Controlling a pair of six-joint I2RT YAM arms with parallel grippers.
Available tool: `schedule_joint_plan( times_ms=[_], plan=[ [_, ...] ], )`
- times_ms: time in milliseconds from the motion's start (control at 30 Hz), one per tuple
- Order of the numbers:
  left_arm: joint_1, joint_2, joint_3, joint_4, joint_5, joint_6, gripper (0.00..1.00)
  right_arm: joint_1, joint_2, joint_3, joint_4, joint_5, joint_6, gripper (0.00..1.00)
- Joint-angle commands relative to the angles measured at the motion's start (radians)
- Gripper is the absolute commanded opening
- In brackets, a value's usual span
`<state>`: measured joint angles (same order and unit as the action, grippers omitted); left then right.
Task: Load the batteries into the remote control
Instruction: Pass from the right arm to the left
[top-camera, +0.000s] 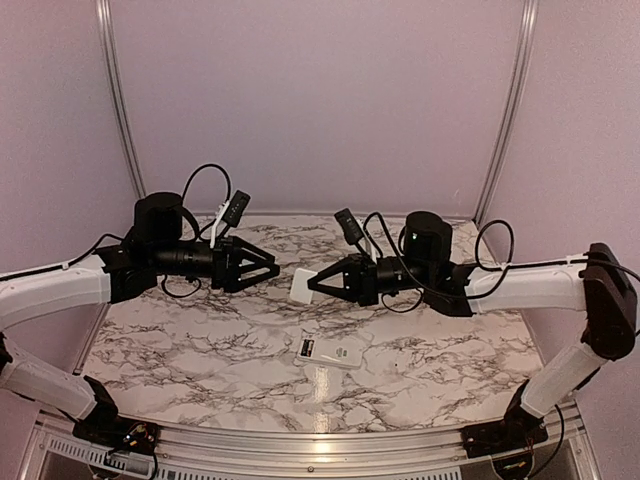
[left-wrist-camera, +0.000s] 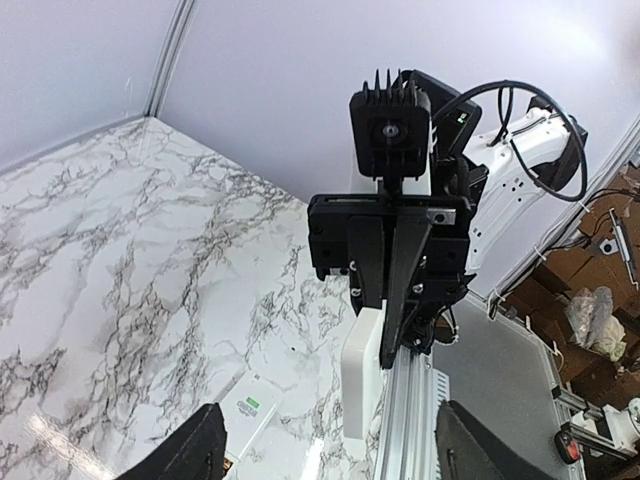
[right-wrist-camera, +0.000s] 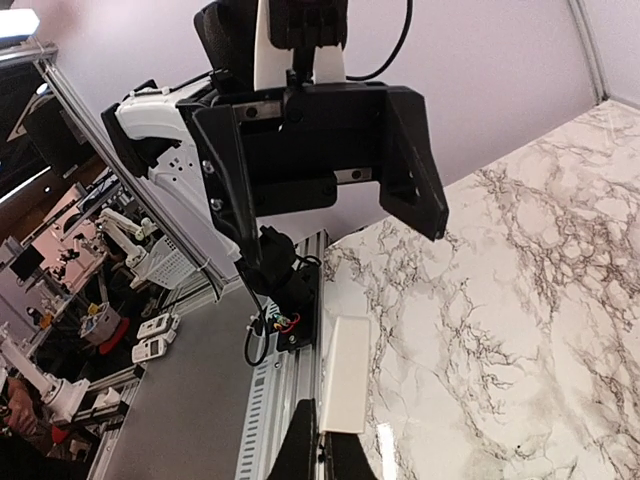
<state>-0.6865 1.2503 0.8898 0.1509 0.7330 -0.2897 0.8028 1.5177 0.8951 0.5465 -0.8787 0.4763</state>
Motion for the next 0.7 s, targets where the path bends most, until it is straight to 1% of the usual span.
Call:
schedule_joint_plan(
  times_ms=[0,133,233,367,467,667],
  plan=[
    [-0.002,0.060,-0.088,0.034,0.020,-0.067,0.68,-0.004,0.069,-0.050,0.147,0.019,0.154,0.00],
    [-0.015,0.076,-0.121,0.076,0.035,-0.082,0.60,-0.003,0.108,-0.070,0.214,0.008,0.221,0.00],
    [-0.037,0.111,-0.115,0.072,0.039,-0.077,0.57,-0.004,0.127,-0.074,0.235,0.007,0.242,0.00],
    [-0.045,0.167,-0.106,0.092,0.044,-0.103,0.48,-0.004,0.153,-0.077,0.263,0.001,0.264,0.00],
    [-0.047,0.185,-0.096,0.106,0.044,-0.111,0.43,-0.002,0.163,-0.083,0.285,-0.006,0.279,0.00],
    [-0.061,0.206,-0.089,0.149,0.070,-0.125,0.37,-0.002,0.175,-0.082,0.275,-0.008,0.280,0.00]
  ],
)
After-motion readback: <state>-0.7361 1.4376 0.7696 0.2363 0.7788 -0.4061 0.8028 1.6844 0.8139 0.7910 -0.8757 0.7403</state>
